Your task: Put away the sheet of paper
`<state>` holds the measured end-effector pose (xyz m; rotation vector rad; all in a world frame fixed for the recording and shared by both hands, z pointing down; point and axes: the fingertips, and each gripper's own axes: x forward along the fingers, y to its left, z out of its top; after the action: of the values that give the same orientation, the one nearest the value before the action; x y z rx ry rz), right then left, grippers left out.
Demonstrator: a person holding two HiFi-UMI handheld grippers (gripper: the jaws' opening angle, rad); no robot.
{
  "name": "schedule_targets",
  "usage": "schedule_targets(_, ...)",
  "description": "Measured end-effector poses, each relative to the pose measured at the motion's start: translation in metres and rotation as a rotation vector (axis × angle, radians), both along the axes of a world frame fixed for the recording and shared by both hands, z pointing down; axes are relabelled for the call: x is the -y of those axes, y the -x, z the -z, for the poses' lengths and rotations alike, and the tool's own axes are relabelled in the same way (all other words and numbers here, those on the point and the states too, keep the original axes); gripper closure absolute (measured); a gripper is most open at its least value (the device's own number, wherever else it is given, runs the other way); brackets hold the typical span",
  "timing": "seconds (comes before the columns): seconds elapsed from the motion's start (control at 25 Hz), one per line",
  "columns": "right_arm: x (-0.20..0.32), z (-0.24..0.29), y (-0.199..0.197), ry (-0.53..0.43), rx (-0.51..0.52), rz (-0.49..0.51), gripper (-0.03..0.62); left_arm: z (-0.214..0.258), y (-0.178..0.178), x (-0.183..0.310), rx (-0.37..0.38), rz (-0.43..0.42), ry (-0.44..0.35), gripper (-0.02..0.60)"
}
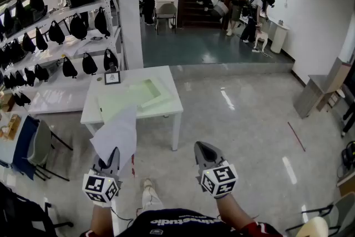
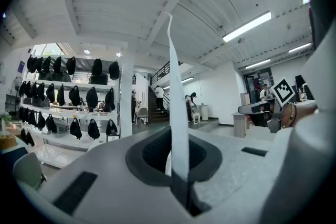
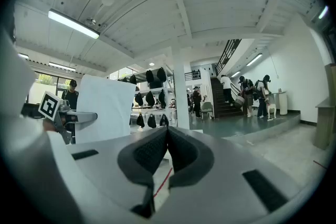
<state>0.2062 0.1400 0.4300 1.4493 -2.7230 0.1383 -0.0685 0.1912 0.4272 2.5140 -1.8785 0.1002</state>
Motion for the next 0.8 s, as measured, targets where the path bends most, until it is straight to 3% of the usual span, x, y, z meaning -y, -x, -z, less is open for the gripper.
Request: schedule_targets(0.8, -0.013, -0.007, 0.004, 0.018, 0.026, 0.023, 0.591, -0.001, -0.006, -0.01, 0.031, 0.001, 0.017, 0.575)
